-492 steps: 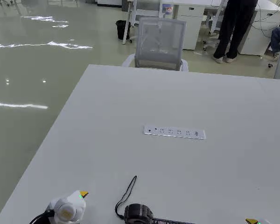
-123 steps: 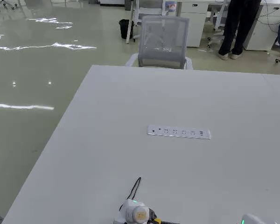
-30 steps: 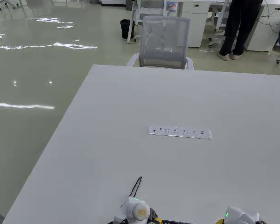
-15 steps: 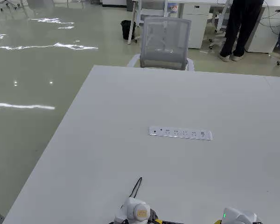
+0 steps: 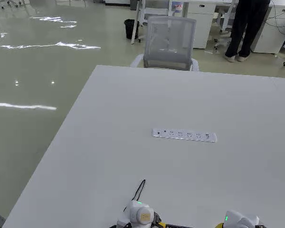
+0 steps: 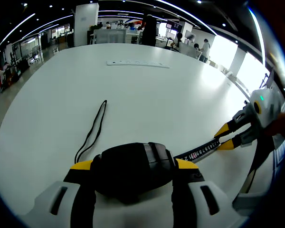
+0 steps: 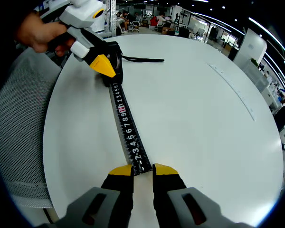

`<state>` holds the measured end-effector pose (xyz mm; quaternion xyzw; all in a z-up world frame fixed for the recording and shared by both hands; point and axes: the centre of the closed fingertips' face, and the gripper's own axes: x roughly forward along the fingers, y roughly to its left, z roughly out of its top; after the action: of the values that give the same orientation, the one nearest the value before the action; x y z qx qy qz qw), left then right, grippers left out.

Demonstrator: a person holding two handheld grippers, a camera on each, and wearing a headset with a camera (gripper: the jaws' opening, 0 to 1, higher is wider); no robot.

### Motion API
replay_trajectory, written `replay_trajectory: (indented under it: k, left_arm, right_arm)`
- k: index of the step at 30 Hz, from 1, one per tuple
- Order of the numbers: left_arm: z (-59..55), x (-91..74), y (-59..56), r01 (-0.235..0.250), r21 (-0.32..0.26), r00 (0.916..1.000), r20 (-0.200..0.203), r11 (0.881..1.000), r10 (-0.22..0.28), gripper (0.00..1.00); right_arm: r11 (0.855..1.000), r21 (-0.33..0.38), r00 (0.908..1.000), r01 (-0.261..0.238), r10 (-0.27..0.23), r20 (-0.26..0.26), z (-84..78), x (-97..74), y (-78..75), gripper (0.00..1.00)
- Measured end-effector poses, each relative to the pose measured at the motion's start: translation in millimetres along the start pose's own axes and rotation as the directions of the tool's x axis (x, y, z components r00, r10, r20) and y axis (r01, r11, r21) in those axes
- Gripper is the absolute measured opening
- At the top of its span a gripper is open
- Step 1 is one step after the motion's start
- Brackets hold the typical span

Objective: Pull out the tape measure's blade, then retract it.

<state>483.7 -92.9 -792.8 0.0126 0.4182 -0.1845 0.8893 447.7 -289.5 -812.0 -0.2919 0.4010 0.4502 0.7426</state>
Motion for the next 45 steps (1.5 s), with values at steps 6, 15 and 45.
replay_trajectory:
  k: [6, 15, 45]
  left_arm:
    - [-0.6, 0.3, -0.2, 0.001, 0.0, 1.0, -0.002, 1.0, -0.001, 0.62]
    - [-0.6, -0.2, -0.6, 0.001, 0.0, 1.0, -0.001, 1.0, -0.001, 0.62]
    - [-0.5, -0.2, -0.3, 0.001, 0.004, 1.0, 0.003, 1.0, -0.001, 0.61]
  right_arm:
    - [1.0, -0.001, 1.0, -0.003, 0.003, 0.0, 0.8, 1.6, 0.7, 0.14]
    - [1.0, -0.008, 1.0, -0.001, 0.001, 0.001, 5.1, 2.0, 2.8, 0.14]
    - [1.0, -0.011, 1.0, -0.004, 0.004, 0.003, 14.6, 7.6, 7.5, 0.14]
